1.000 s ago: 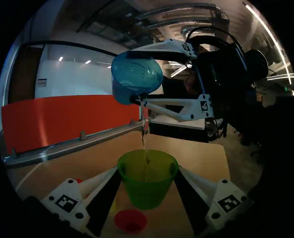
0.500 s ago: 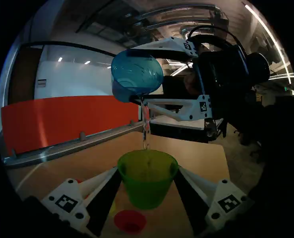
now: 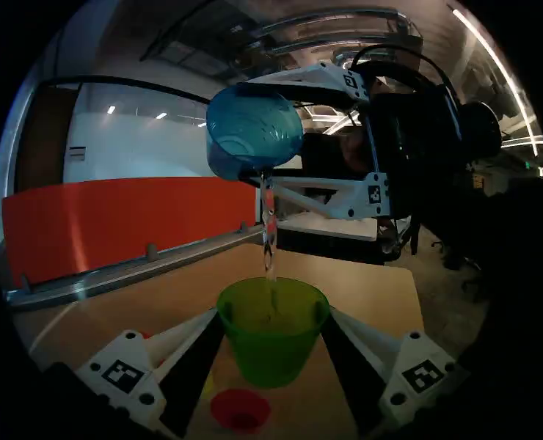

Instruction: Pour water

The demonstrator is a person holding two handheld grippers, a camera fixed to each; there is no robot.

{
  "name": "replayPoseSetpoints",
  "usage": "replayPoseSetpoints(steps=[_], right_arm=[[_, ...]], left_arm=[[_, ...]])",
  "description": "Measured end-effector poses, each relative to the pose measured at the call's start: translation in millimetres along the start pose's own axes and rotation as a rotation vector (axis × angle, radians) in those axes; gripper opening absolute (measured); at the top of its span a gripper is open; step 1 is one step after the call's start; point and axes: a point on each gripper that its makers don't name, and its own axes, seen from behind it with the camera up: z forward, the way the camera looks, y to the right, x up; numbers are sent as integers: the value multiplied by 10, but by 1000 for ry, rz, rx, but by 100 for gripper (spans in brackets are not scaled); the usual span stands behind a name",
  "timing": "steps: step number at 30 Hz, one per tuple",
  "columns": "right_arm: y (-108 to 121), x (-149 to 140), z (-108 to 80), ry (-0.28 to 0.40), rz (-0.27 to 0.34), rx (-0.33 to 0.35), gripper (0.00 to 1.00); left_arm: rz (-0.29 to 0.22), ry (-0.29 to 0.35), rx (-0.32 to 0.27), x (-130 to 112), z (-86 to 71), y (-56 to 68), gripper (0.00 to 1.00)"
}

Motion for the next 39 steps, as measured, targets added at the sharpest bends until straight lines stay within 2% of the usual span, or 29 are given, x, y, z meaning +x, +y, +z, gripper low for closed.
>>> replayPoseSetpoints(steps=[39], right_arm=[[79,148,13,3,-223,-13,92]], left_arm=[[1,12,-1,15,16,8,86]])
